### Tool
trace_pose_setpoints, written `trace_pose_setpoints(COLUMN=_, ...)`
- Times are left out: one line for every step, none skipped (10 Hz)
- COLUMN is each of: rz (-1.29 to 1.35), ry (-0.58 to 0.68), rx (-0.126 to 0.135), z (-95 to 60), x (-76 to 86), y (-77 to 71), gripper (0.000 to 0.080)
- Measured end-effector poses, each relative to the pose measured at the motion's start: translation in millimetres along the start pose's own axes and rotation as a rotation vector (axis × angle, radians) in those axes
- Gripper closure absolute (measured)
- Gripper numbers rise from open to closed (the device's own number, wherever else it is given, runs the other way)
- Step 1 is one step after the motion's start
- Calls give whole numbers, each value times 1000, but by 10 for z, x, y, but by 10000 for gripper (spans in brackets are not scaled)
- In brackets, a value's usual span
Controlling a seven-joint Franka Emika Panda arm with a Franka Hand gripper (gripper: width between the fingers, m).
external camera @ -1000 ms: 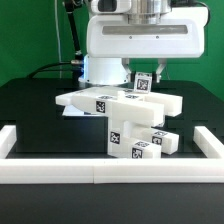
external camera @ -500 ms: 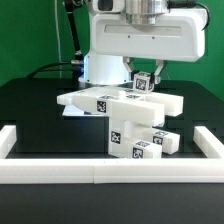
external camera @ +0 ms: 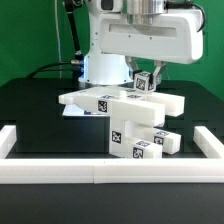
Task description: Assemble chair
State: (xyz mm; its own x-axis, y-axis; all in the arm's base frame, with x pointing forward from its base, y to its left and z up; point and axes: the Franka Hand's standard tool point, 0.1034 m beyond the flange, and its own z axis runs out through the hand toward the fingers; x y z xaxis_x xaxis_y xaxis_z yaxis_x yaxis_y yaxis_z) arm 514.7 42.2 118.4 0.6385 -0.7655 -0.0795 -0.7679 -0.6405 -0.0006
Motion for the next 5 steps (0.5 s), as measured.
trace_pose_setpoints(rz=58, ry=0, rx=0, z=1, x=-4, y=-3, gripper=512)
trace_pose_setpoints(rz=107, ry=-2, rx=1, z=2, x=-9, y=-6, gripper=512)
trace_pose_setpoints(rz=130, ry=-2, rx=1, z=3, x=-13, y=-9, gripper=460)
trace_pose_setpoints(rz=112, ry=-2, rx=1, z=3, x=-13, y=-9, gripper=323)
trace_pose_setpoints(rz=103, ry=-2, rx=1, z=3, x=-13, y=-9, gripper=323)
